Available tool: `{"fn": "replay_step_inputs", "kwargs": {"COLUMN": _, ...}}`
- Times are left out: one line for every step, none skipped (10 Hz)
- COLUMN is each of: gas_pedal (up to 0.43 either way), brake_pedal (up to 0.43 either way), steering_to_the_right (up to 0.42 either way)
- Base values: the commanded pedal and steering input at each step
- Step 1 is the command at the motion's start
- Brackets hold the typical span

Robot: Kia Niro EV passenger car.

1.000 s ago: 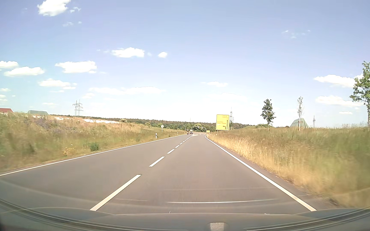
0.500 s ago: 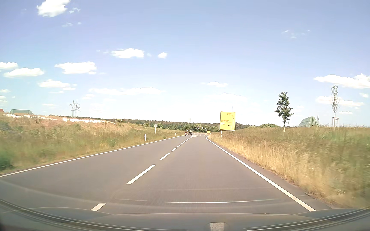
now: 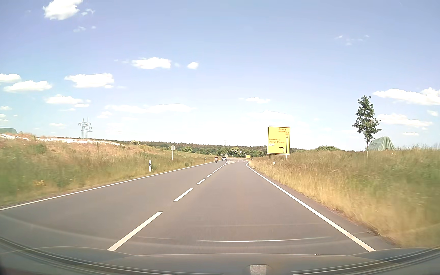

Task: Follow the waypoints while adhering to traffic rules and regulations

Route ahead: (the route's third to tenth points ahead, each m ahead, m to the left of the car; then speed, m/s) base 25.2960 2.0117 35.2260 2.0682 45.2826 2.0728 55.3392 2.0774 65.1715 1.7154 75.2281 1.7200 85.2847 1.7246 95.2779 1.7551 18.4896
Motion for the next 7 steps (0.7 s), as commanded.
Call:
{"fn": "replay_step_inputs", "kwargs": {"gas_pedal": 0.0, "brake_pedal": 0.037, "steering_to_the_right": 0.005}}
{"fn": "replay_step_inputs", "kwargs": {"gas_pedal": 0.0, "brake_pedal": 0.03, "steering_to_the_right": 0.005}}
{"fn": "replay_step_inputs", "kwargs": {"gas_pedal": 0.0, "brake_pedal": 0.037, "steering_to_the_right": 0.005}}
{"fn": "replay_step_inputs", "kwargs": {"gas_pedal": 0.0, "brake_pedal": 0.03, "steering_to_the_right": 0.005}}
{"fn": "replay_step_inputs", "kwargs": {"gas_pedal": 0.0, "brake_pedal": 0.03, "steering_to_the_right": 0.005}}
{"fn": "replay_step_inputs", "kwargs": {"gas_pedal": 0.0, "brake_pedal": 0.037, "steering_to_the_right": 0.005}}
{"fn": "replay_step_inputs", "kwargs": {"gas_pedal": 0.0, "brake_pedal": 0.03, "steering_to_the_right": 0.005}}
